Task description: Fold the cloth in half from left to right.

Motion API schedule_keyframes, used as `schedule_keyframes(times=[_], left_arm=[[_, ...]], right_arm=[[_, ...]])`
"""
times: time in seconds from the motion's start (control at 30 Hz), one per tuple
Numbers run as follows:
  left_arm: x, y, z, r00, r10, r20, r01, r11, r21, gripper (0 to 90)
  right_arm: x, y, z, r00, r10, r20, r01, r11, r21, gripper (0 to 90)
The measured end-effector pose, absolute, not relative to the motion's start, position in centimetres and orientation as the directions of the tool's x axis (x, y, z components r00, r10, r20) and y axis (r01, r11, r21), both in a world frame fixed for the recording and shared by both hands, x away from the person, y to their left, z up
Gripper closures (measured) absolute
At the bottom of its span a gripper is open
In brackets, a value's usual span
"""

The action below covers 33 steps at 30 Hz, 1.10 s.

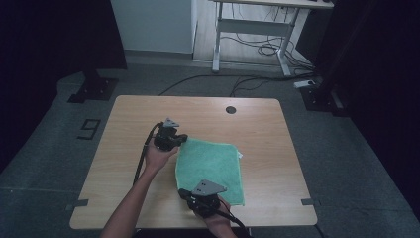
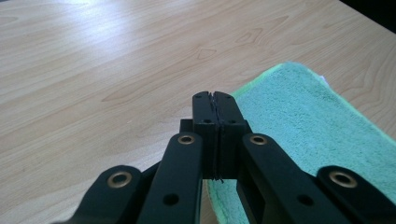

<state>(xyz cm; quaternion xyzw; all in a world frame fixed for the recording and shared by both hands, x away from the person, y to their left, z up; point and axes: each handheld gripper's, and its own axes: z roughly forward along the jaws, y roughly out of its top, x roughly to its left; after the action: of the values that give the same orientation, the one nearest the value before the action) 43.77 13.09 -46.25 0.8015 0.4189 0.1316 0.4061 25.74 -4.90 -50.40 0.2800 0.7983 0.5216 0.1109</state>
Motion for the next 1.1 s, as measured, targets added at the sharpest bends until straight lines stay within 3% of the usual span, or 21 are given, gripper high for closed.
schedule_keyframes(times=[0.23, 0.6, 0.8, 1.1], left_arm=[[43.8, 13.8, -44.4, 0.610, 0.783, -0.121, 0.544, -0.304, 0.782, 89.1], [43.6, 13.8, -45.2, 0.609, 0.784, -0.124, 0.559, -0.312, 0.768, 89.1], [43.6, 14.2, -43.7, 0.606, 0.787, -0.113, 0.545, -0.307, 0.781, 89.2], [43.6, 14.8, -45.2, 0.592, 0.796, -0.126, 0.574, -0.307, 0.759, 89.1]], right_arm=[[25.7, -3.6, -49.3, -0.833, 0.542, 0.111, 0.307, 0.285, 0.908, 88.5], [25.7, -3.1, -50.1, -0.835, 0.538, 0.117, 0.322, 0.305, 0.896, 88.5], [25.9, -2.4, -48.5, -0.841, 0.530, 0.108, 0.293, 0.278, 0.915, 88.5], [25.9, -1.8, -49.2, -0.844, 0.526, 0.105, 0.302, 0.303, 0.904, 88.5]])
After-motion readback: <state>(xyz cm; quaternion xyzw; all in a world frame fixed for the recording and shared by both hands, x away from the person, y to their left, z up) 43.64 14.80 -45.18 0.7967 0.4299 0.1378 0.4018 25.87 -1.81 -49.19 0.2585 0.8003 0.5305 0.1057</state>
